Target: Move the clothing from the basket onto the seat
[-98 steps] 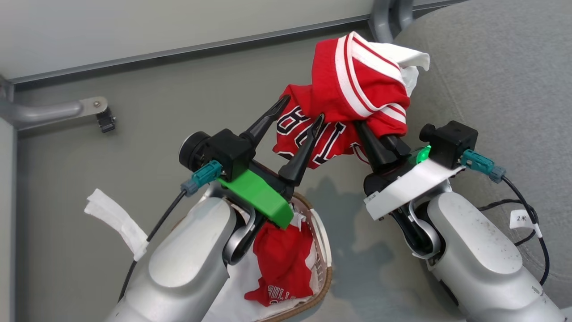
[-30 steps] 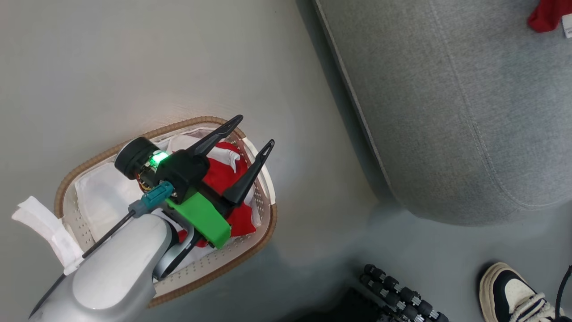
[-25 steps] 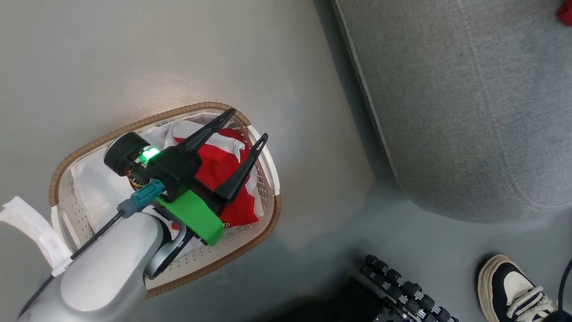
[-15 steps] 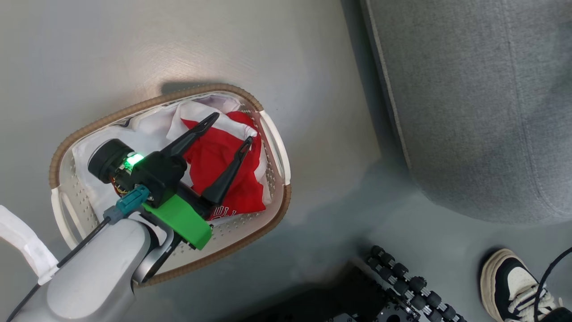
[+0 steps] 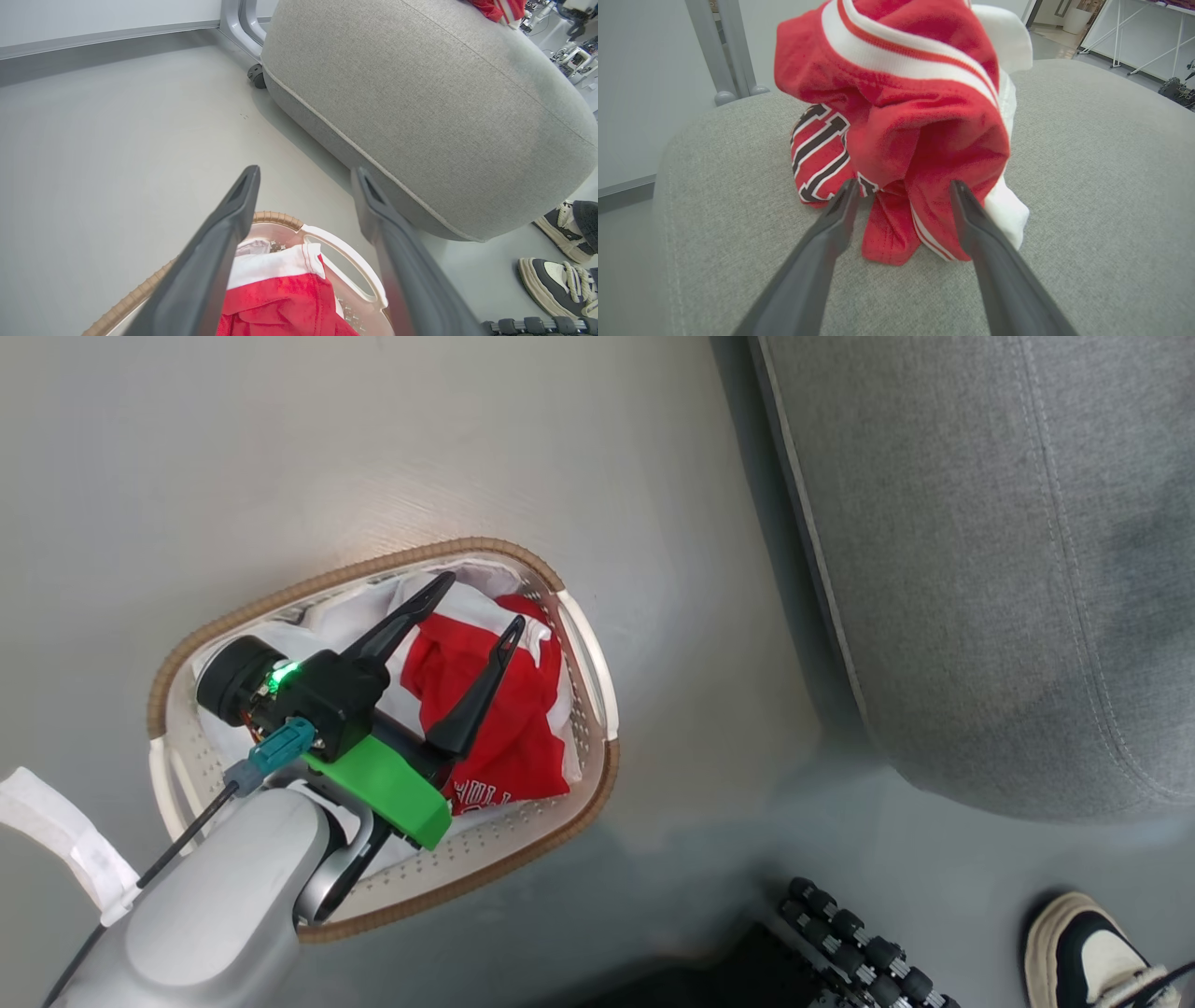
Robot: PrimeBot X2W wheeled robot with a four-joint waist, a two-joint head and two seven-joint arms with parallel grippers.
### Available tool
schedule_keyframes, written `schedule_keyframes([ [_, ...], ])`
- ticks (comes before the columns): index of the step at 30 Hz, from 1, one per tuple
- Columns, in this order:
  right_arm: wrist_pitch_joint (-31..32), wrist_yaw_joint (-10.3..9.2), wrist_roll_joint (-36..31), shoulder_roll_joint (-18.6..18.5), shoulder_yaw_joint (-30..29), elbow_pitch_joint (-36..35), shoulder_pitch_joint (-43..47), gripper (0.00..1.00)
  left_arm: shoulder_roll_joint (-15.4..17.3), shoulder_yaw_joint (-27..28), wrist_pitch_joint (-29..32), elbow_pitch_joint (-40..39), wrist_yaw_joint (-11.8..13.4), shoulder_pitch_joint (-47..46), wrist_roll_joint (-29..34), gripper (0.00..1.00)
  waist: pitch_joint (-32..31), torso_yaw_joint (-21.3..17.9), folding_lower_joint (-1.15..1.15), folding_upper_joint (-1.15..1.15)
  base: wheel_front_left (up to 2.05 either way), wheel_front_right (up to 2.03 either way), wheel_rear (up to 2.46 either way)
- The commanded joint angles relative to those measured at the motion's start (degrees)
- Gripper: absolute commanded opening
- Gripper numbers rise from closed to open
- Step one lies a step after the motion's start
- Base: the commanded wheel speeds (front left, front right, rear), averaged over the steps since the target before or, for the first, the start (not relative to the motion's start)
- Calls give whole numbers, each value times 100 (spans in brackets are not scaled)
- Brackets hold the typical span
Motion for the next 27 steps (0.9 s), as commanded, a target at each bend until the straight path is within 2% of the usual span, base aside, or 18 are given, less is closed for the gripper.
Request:
schedule_keyframes([
  [1, -28, -8, 35, 27, 12, -94, 195, 100, -50, 34, -61, 101, -23, 68, -48, 100, -260, 130, 0, 0, 0, 0, 0],
  [5, -29, -7, -21, 134, 201, -439, 583, 100, -240, 169, -163, 327, -31, 122, -127, 100, -493, 240, 0, 0, 0, 0, 0],
  [12, -29, -8, -168, 289, 967, -1176, 1074, 100, -558, 646, -203, 548, -73, 228, 123, 100, -861, 478, 0, 0, 0, 0, 0],
  [19, -28, -7, -402, 335, 1696, -1622, 1226, 100, -926, 1650, -194, 610, -93, 553, 623, 100, -1206, 832, 0, 0, 0, 0, 0],
  [27, -28, -8, -538, 426, 2177, -1809, 1206, 100, -1332, 2853, -195, 787, -153, 865, 1132, 100, -1531, 1231, 0, 0, 0, 0, 0],
])
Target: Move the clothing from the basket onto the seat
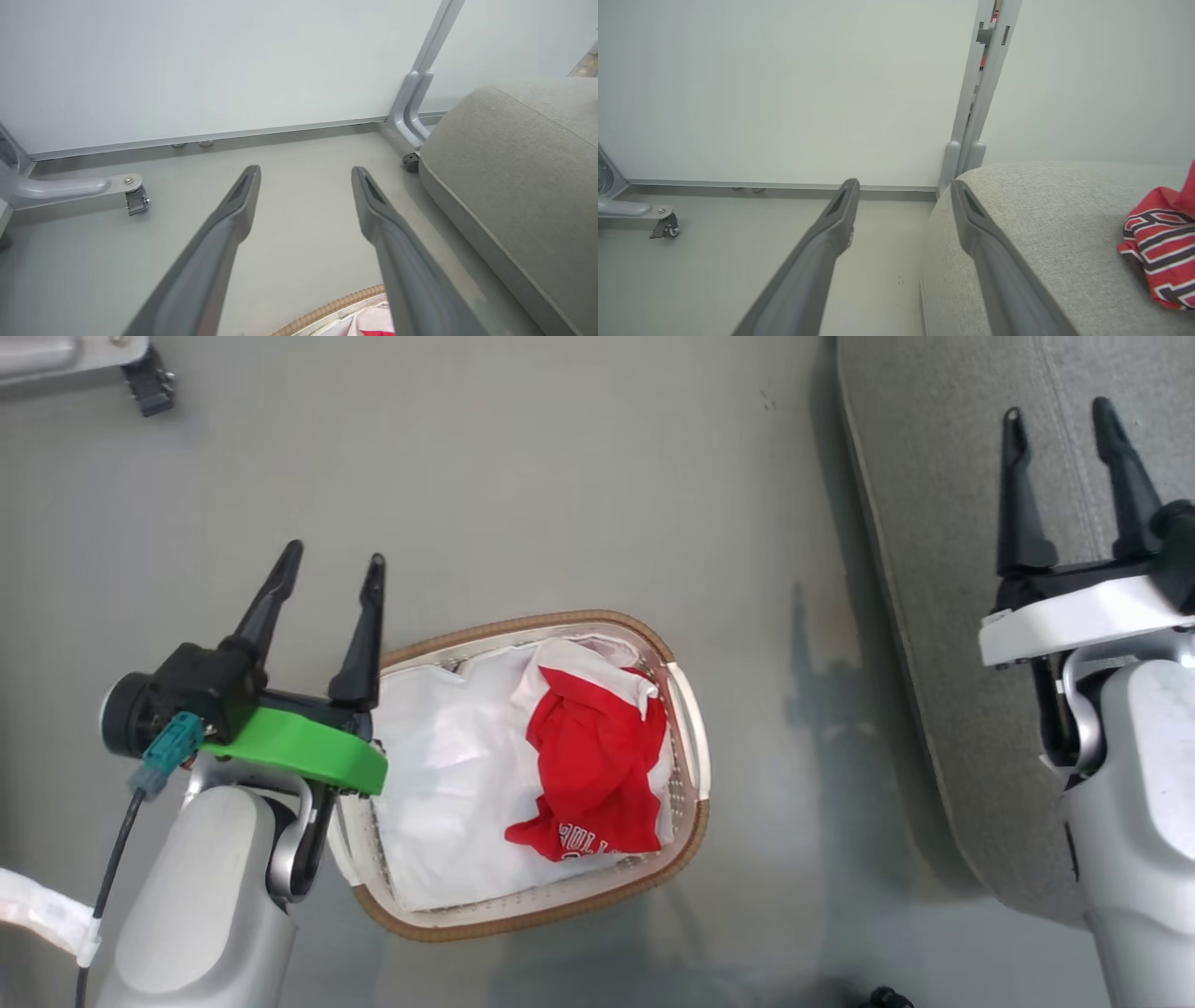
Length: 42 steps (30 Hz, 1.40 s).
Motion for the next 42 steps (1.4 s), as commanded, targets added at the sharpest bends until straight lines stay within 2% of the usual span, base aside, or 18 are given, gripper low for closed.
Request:
schedule_keyframes([
  [1, -28, -8, -84, 8, 95, -4, 73, 100, -43, 172, -3, 27, -24, 100, 93, 100, -257, 263, 0, 0, 0, 0, 0],
  [9, -29, -8, -263, 201, 585, 160, 218, 100, -429, 1153, -2, 374, -104, 362, 546, 100, -621, 480, 0, 0, 0, 0, 0],
  [19, -28, -8, -499, 425, 763, 326, 636, 100, -752, 1945, -3, 650, -162, 742, 1022, 100, -1127, 496, 0, 0, 0, 0, 0],
  [30, -28, -8, -378, 575, 719, 542, 1113, 100, -982, 2430, -3, 701, -188, 1196, 1272, 100, -1725, 444, 0, 0, 0, 0, 0],
  [42, -28, -8, -229, 688, 676, 587, 1666, 100, -1064, 2516, -3, 529, -200, 1692, 1353, 100, -2215, 442, 0, 0, 0, 0, 0],
])
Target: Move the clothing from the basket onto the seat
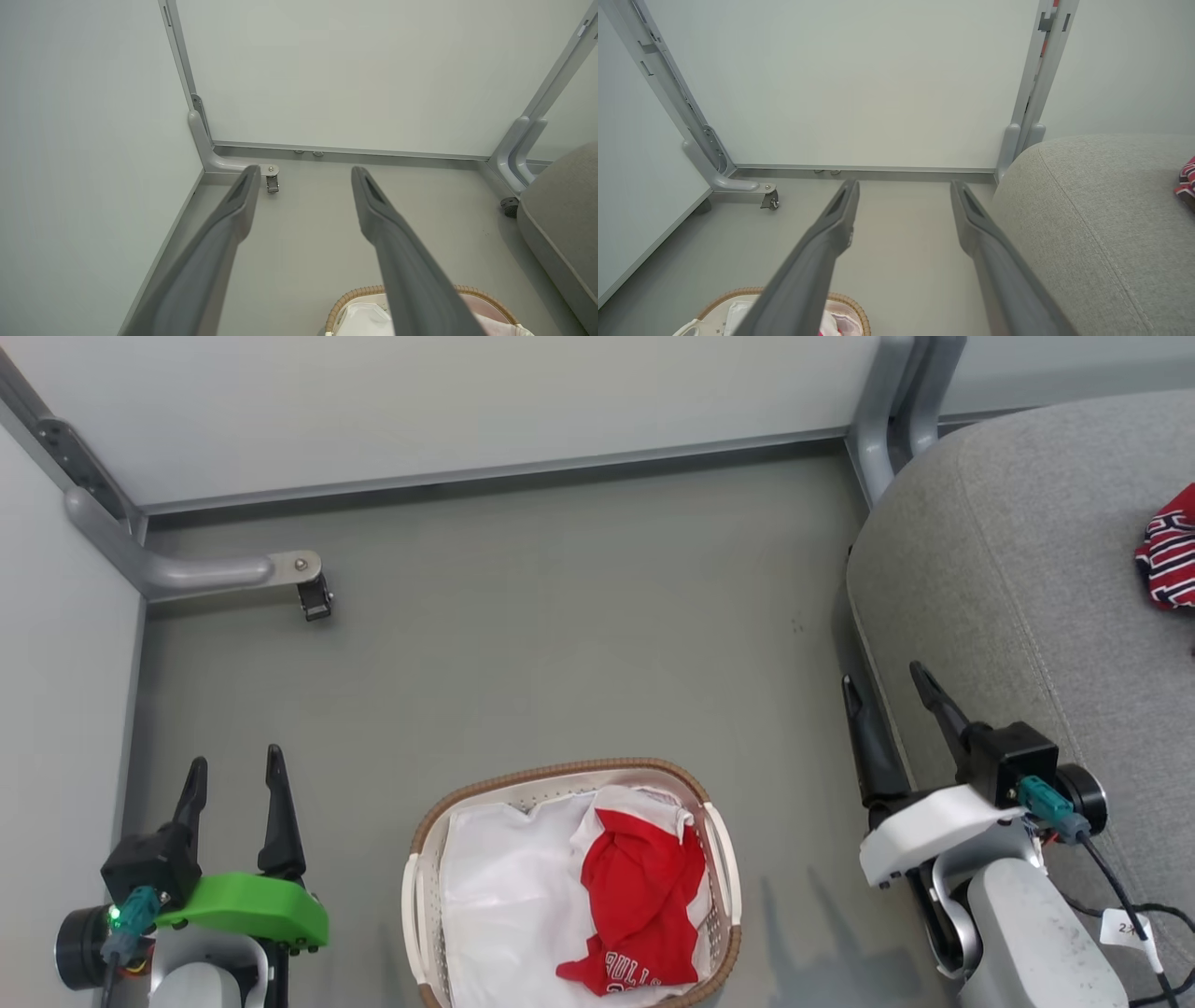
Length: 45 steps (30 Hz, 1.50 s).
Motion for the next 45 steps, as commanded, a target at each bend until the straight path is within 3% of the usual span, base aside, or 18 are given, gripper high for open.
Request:
schedule_keyframes([
  [1, -27, -8, 41, -5, 14, 24, 114, 100, 5, 10, -2, -32, -15, 127, 3, 100, -137, 8, 0, 0, 0, 0, 0],
  [13, -27, -8, 124, -2, 147, 70, 351, 100, -1, -100, -2, -108, -18, 445, -203, 100, -404, 11, 0, 0, 0, 0, 0],
  [27, -27, -8, 105, 2, 149, -4, 86, 100, 0, -381, -2, -43, -18, 297, -234, 100, -121, -45, 0, 0, 0, 0, 0],
  [34, -27, -8, 199, 5, 235, -236, -416, 100, 1, -919, -1, 176, -20, -89, -422, 100, 589, -200, 0, 0, 0, 0, 0],
  [45, -27, -8, 398, 5, 549, -715, -1197, 100, 162, -2325, -1, 906, -19, -935, -834, 100, 1728, -672, 0, 0, 0, 0, 0],
])
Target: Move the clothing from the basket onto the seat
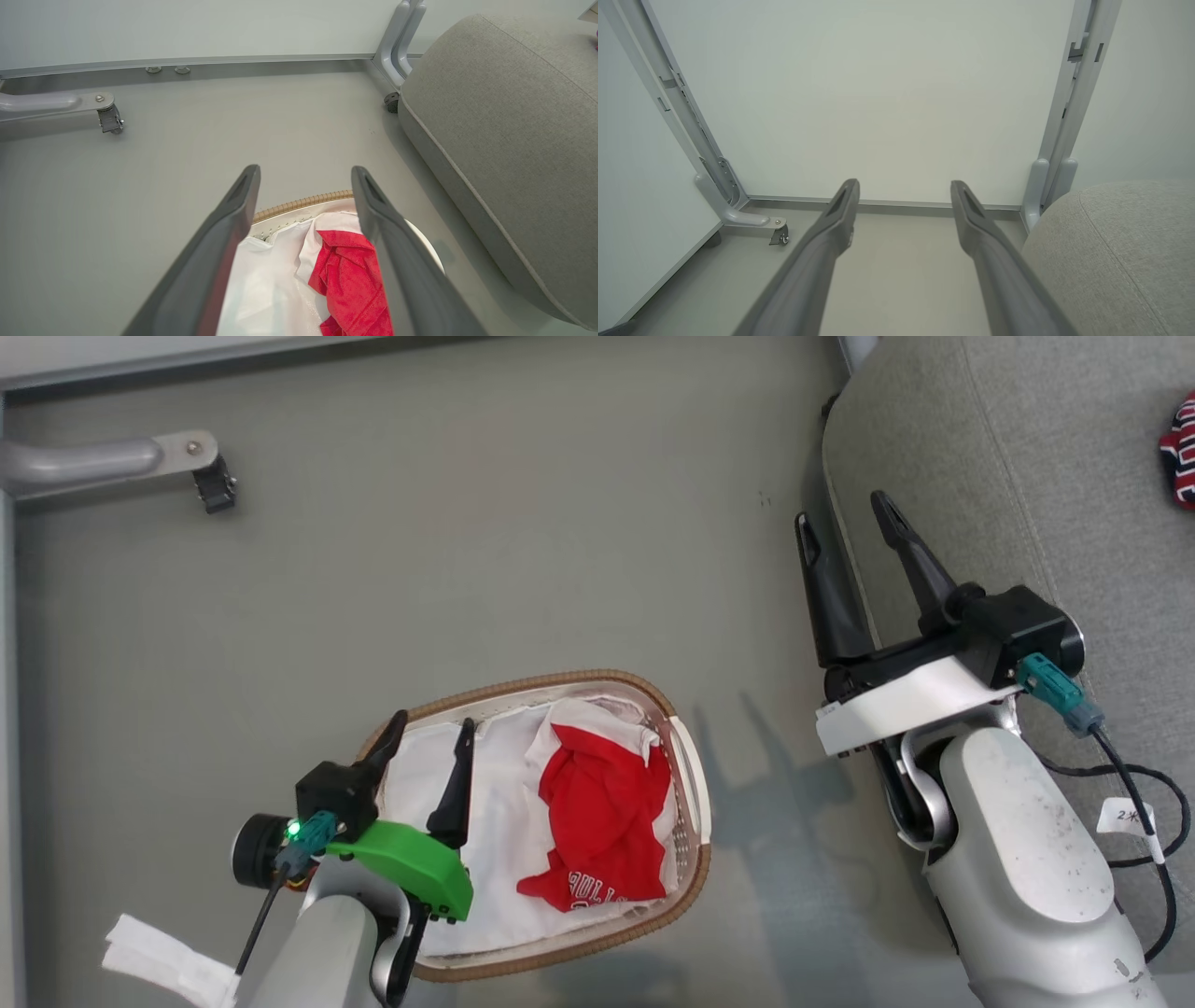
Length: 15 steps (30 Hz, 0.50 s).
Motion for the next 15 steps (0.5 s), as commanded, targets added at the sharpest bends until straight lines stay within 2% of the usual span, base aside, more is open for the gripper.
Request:
schedule_keyframes([
  [1, -28, -8, 43, -16, 22, -71, -125, 100, 75, -144, -1, 102, -16, -200, -89, 100, 604, -332, 0, 0, 0, 0, 0],
  [15, -28, -8, 312, -11, 255, -774, -979, 100, 449, -1220, -2, 1063, -17, -1501, -529, 100, 2125, -873, 0, 0, 0, 0, 0],
])
